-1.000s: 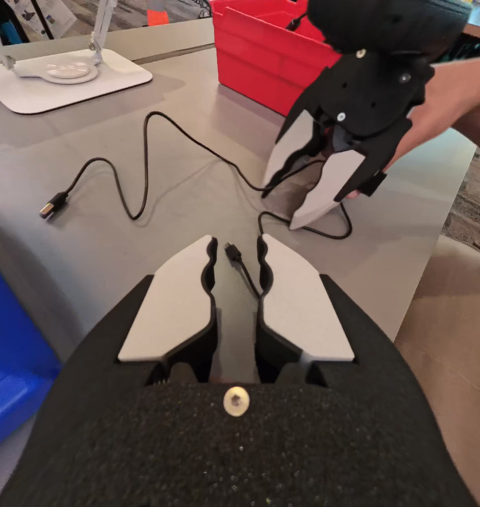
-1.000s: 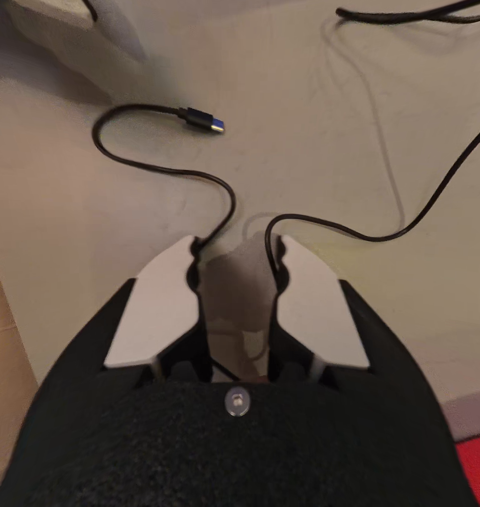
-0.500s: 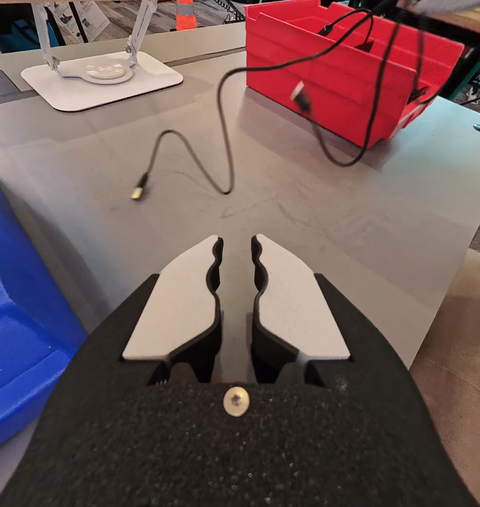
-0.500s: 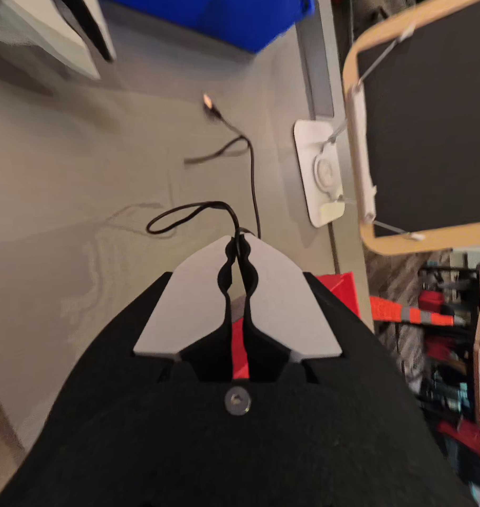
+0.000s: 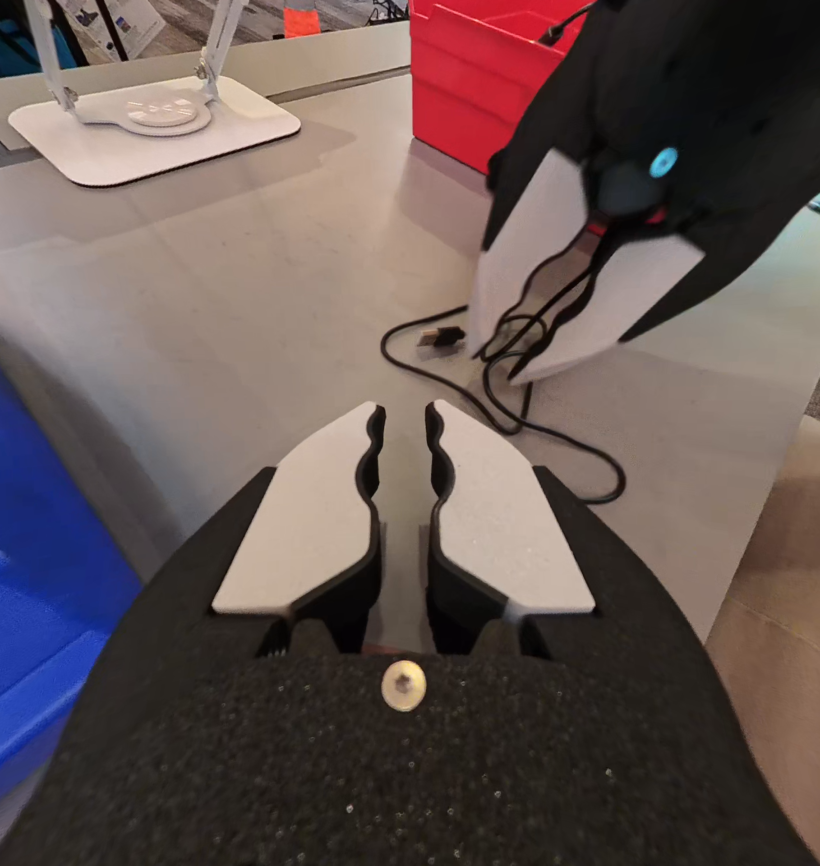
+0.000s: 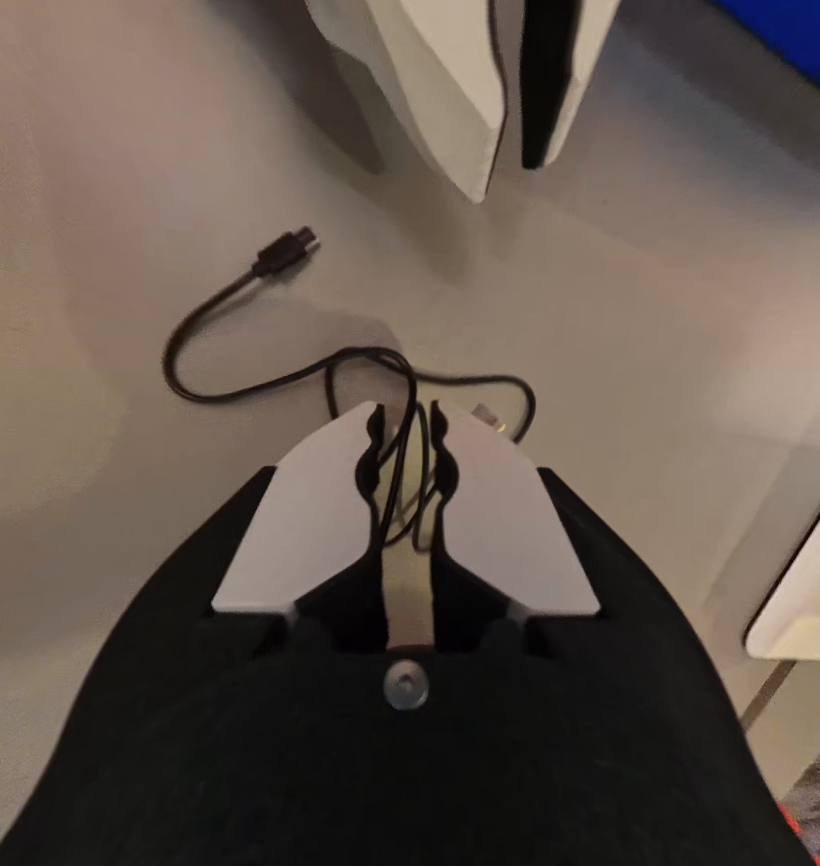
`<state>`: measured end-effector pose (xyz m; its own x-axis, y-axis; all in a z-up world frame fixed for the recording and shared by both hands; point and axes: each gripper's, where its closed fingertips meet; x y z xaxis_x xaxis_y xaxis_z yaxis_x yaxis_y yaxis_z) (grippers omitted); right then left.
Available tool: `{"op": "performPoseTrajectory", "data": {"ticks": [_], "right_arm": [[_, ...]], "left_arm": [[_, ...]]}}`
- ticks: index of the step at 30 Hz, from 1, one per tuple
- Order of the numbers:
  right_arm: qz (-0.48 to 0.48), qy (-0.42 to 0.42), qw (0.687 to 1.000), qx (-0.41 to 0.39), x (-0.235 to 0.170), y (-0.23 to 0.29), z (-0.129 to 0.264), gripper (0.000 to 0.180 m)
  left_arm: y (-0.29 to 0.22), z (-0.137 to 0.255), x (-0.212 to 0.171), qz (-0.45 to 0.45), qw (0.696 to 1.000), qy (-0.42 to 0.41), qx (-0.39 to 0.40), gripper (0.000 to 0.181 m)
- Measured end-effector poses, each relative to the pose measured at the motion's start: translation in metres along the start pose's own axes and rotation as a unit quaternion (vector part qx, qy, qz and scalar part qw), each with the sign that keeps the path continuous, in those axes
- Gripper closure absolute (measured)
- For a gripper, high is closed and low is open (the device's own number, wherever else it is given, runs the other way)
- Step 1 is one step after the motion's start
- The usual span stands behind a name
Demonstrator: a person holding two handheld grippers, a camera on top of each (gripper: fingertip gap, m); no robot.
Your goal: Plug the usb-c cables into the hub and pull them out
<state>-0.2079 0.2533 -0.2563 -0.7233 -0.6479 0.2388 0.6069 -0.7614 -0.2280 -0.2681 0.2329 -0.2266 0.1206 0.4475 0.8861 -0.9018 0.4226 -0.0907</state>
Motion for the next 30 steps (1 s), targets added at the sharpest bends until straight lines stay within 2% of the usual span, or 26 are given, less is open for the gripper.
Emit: {"op": "performPoseTrajectory", "data": {"ticks": [4, 6, 8, 10, 13, 16, 19, 20, 22, 25, 30], "right_arm": [[0.035, -0.022, 0.999, -0.001, 0.008, -0.003, -0.014, 0.130], [0.036, -0.017, 0.999, 0.019, 0.004, -0.002, -0.013, 0.130], [0.023, 0.005, 0.999, 0.046, -0.005, 0.000, -0.014, 0.118], [0.010, 0.021, 0.997, 0.075, -0.014, 0.003, -0.009, 0.121], [-0.014, -0.033, 0.996, 0.086, -0.005, 0.000, 0.007, 0.120], [0.003, -0.011, 0.997, 0.072, -0.013, -0.001, -0.009, 0.116], [-0.001, -0.008, 0.996, 0.092, -0.015, 0.007, -0.027, 0.109], [-0.011, -0.016, 0.994, 0.106, -0.015, 0.009, -0.027, 0.118], [-0.022, -0.025, 0.993, 0.112, -0.018, 0.009, -0.026, 0.124], [-0.027, -0.010, 0.993, 0.110, -0.030, 0.011, -0.022, 0.173], [-0.031, 0.015, 0.998, 0.055, -0.049, 0.008, -0.006, 0.178]], "left_arm": [[0.002, 0.004, -0.005, 0.008, 1.000, 0.003, -0.005, 0.164], [0.004, 0.006, -0.009, 0.005, 1.000, 0.007, -0.004, 0.165], [0.005, 0.006, -0.011, 0.002, 1.000, 0.011, -0.004, 0.164], [0.005, 0.006, -0.013, 0.000, 1.000, 0.016, -0.007, 0.164], [0.004, 0.007, -0.017, -0.004, 1.000, 0.023, -0.008, 0.164], [0.003, 0.004, -0.018, -0.013, 1.000, 0.026, -0.010, 0.164], [0.000, -0.001, -0.020, -0.024, 0.999, 0.037, -0.013, 0.164], [-0.001, -0.003, -0.021, -0.030, 0.999, 0.042, -0.014, 0.164], [-0.002, -0.001, -0.023, -0.046, 0.998, 0.047, -0.007, 0.165], [-0.003, -0.001, -0.021, -0.063, 0.997, 0.044, 0.000, 0.166], [-0.005, -0.004, -0.023, -0.061, 0.997, 0.049, -0.007, 0.167]]}}
Point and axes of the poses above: each gripper's, where its closed fingertips meet, z back along the fingers, x out of its top, y = z × x across the jaws, and after that the axes turned 1 degree about y, right-handed
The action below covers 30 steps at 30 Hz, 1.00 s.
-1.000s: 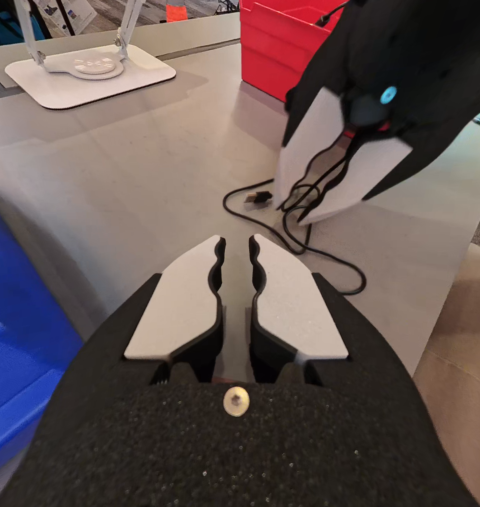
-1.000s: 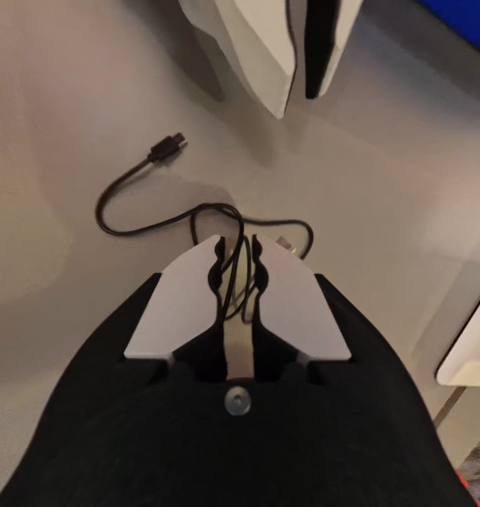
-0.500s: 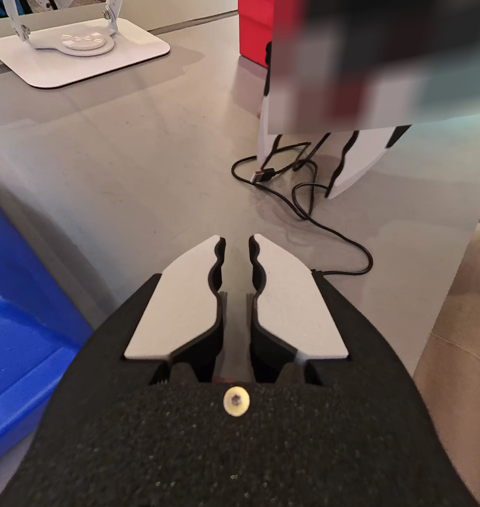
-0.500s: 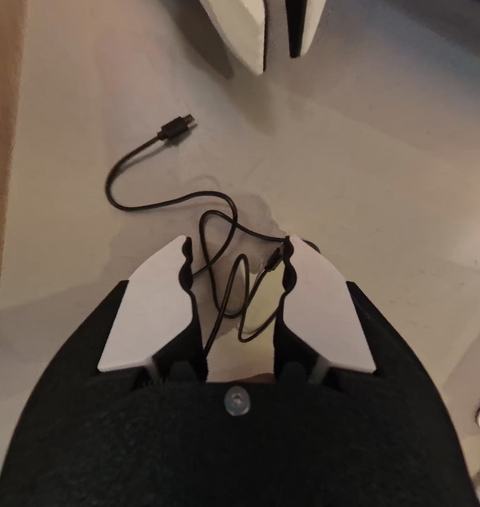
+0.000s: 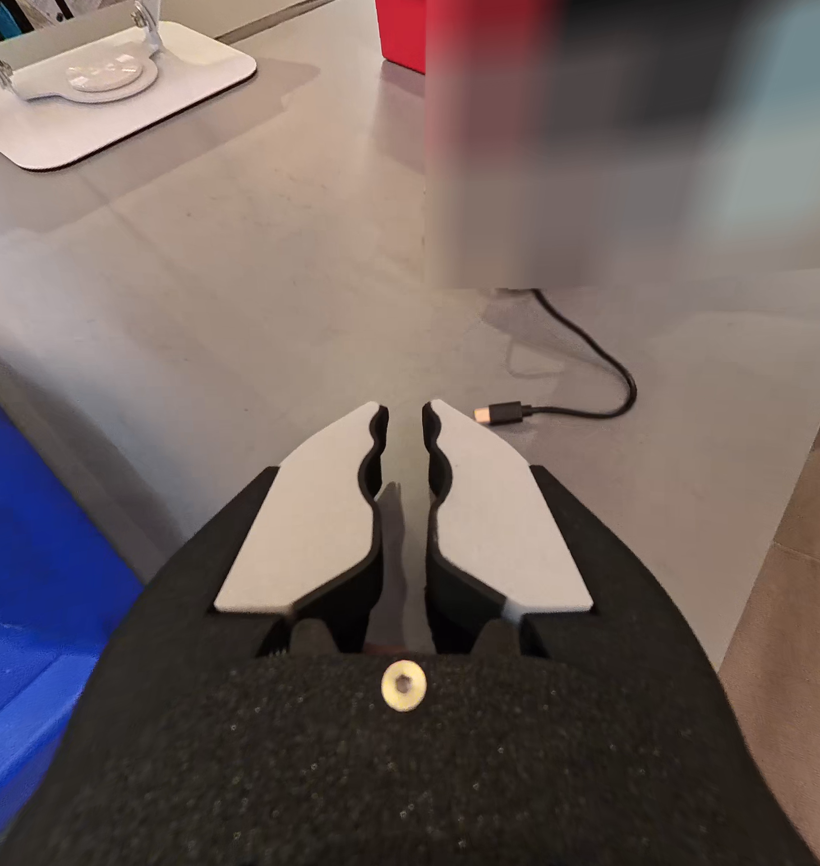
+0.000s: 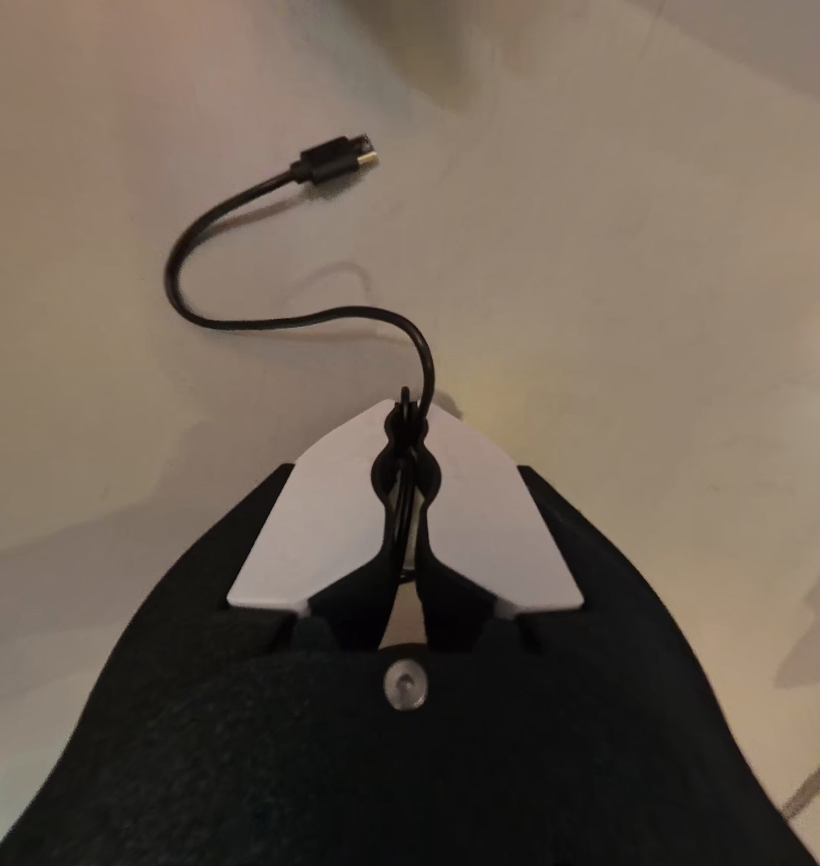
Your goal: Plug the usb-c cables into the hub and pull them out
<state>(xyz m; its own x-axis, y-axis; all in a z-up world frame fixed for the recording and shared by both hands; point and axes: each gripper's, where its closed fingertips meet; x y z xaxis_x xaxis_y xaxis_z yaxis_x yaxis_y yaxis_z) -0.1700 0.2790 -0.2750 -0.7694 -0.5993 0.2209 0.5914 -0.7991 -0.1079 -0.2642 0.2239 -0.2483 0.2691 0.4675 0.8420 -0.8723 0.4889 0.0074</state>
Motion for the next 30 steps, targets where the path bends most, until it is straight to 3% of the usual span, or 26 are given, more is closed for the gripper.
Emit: {"op": "performPoseTrajectory", "data": {"ticks": [4, 10, 13, 16, 18, 22, 27, 30], "right_arm": [[-0.006, -0.018, 0.998, -0.057, 0.000, -0.006, 0.055, 0.178], [-0.024, -0.036, 0.984, -0.173, -0.014, -0.015, 0.189, 0.179], [-0.070, -0.004, 0.976, -0.207, -0.062, -0.013, 0.240, 0.178], [-0.137, 0.091, 0.962, -0.218, -0.142, -0.009, 0.259, 0.178], [-0.179, 0.142, 0.951, -0.210, -0.190, -0.007, 0.252, 0.179], [-0.223, 0.152, 0.949, -0.162, -0.234, -0.008, 0.189, 0.178], [-0.296, 0.093, 0.947, -0.079, -0.244, -0.013, 0.084, 0.178], [-0.322, 0.048, 0.942, -0.077, -0.252, -0.026, 0.053, 0.177]], "left_arm": [[0.000, 0.003, 0.002, 0.001, 1.000, -0.007, 0.004, 0.168], [-0.005, 0.002, 0.003, -0.002, 1.000, -0.005, -0.002, 0.168], [-0.008, 0.002, 0.004, -0.008, 1.000, -0.003, -0.003, 0.168], [-0.010, 0.001, 0.006, -0.011, 1.000, -0.005, -0.004, 0.169], [-0.012, 0.000, 0.006, -0.012, 1.000, -0.004, -0.005, 0.169], [-0.016, -0.005, 0.008, -0.021, 1.000, 0.002, -0.006, 0.169], [-0.021, -0.007, 0.008, -0.037, 0.999, 0.008, -0.003, 0.169], [-0.022, -0.007, 0.006, -0.052, 0.999, 0.011, 0.003, 0.169]]}}
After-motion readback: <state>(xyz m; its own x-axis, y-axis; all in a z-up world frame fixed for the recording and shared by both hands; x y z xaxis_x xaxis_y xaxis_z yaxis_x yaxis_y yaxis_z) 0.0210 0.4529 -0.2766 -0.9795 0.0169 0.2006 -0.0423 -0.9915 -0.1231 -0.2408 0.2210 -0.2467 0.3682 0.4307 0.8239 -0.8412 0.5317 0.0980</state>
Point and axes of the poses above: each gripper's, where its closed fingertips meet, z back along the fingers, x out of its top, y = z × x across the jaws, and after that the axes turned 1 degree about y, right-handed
